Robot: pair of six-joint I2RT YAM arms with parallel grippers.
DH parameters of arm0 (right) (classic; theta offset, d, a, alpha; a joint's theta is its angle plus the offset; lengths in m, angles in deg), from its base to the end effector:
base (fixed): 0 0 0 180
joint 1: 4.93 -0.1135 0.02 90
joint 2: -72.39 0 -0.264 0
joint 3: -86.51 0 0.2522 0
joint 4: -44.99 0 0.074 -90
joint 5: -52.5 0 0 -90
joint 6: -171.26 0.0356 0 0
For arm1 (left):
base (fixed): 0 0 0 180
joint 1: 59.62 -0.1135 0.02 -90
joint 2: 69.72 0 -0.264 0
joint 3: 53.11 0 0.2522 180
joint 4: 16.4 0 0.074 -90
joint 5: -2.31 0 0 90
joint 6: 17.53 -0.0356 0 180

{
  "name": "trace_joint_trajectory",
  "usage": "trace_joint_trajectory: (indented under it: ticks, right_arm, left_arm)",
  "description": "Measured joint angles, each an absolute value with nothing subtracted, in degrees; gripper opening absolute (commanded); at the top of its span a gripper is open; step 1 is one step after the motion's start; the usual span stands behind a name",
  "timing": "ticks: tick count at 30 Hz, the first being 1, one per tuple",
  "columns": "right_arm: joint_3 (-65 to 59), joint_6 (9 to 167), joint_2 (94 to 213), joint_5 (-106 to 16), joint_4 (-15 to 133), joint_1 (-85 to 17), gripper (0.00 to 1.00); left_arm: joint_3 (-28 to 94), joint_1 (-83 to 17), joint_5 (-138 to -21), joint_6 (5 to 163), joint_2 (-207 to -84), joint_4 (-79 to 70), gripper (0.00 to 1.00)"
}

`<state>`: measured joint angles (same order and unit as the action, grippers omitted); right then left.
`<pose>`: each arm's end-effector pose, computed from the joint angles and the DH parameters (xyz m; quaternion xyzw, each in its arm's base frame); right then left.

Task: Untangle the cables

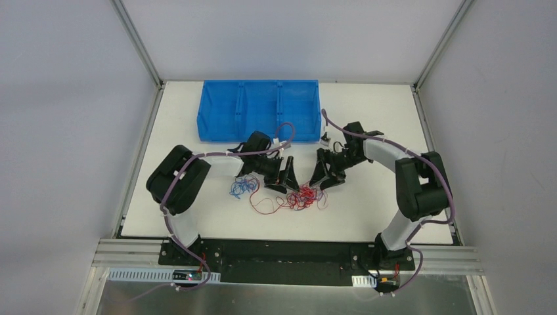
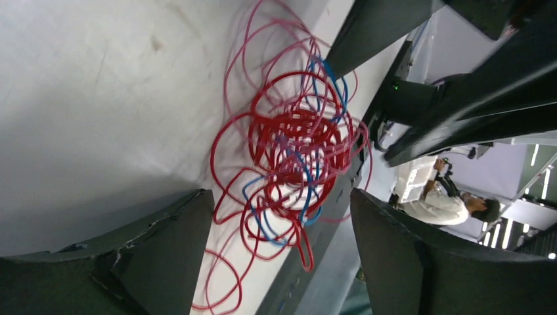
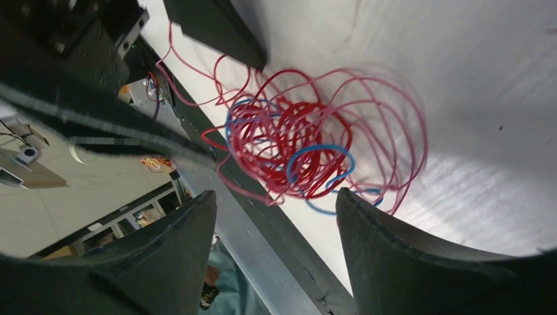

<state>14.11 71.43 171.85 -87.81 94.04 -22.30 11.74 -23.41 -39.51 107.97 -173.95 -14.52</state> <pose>0.2888 0.1191 0.1653 -0.2612 0.8612 0.4282 0.0815 0.2694 -0.2301 0.1449 0.1736 0.8305 -0.5220 0.0875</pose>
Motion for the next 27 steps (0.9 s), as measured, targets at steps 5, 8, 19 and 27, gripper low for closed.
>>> trace_joint_trajectory:
  ticks: [5, 8, 19, 27]
  right_arm:
    - [14.4, 74.7, 176.8, -88.1, 91.7, -22.8, 0.43]
    - [14.5, 76.1, 178.0, -88.4, 91.0, -23.0, 0.23]
    - [11.1, 73.6, 180.5, -77.6, 98.7, -22.2, 0.00]
    - [9.6, 67.5, 171.6, -71.2, 104.2, -10.6, 0.00]
  left_arm:
    - [12.1, -20.6, -40.4, 112.2, -176.8, -21.7, 0.20]
    - [11.9, -20.8, -40.5, 113.2, -177.4, -22.2, 0.00]
    - [11.9, -29.1, -40.3, 105.6, -164.3, -9.2, 0.00]
    - [14.7, -42.1, -40.5, 90.8, -150.4, 13.1, 0.00]
